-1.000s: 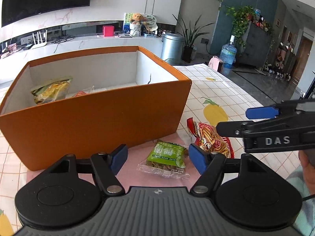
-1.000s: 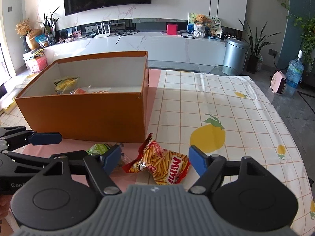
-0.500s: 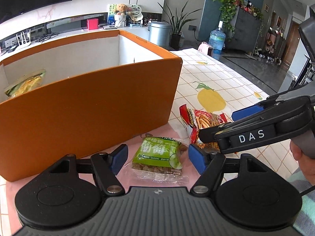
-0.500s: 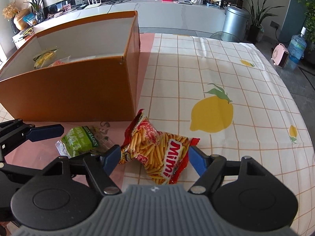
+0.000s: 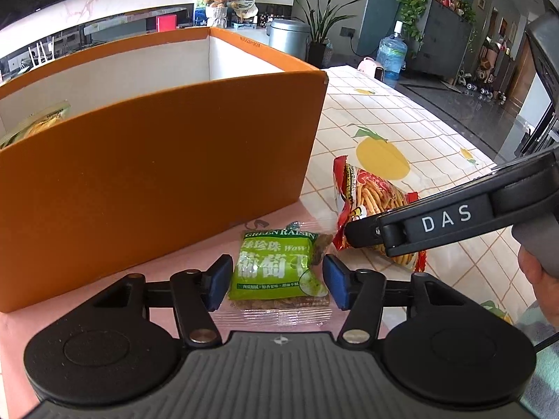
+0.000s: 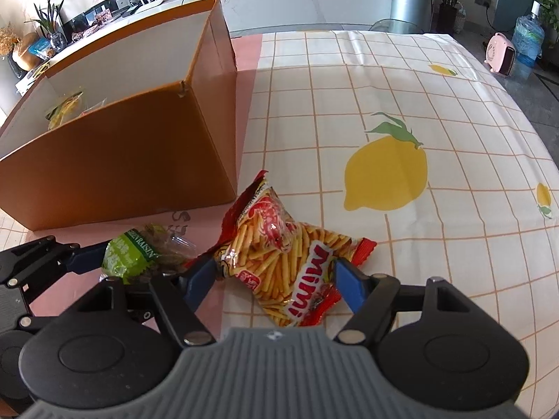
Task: Organize snacks
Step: 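Grasp the green raisin packet with the left tool while the right tool grasps the red Mimi chip bag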
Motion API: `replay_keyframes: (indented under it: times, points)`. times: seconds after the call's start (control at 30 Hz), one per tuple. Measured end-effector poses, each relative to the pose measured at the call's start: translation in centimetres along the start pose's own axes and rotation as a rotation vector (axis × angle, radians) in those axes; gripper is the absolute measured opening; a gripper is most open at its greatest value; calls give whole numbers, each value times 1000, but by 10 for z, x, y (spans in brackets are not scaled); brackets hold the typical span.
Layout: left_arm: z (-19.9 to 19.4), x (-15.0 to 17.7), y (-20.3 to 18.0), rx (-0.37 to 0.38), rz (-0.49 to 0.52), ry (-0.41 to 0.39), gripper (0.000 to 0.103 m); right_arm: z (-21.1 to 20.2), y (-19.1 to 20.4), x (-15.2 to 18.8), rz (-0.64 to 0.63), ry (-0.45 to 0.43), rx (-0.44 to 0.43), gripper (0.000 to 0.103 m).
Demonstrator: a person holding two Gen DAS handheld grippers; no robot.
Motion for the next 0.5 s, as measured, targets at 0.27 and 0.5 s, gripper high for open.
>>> replay_keyframes:
  times: [0.27,0.5]
  points:
    - [0,3,-3,-21,-4,53,54,2,-3,0,34,4,-16,58]
    - [-6,4,-1,-33,-28,71,52,0,-2,1,17,-6,-8,43]
Point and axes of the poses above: each gripper's, at about its wrist camera, not at the fingertips, and z roughly the way its jaws point, y to its left, x to its underside, the point moved 3 cm from there along z, roughly the way its jaws point, and after that the axes turned 8 degrees about -y, right-handed, at the moved point
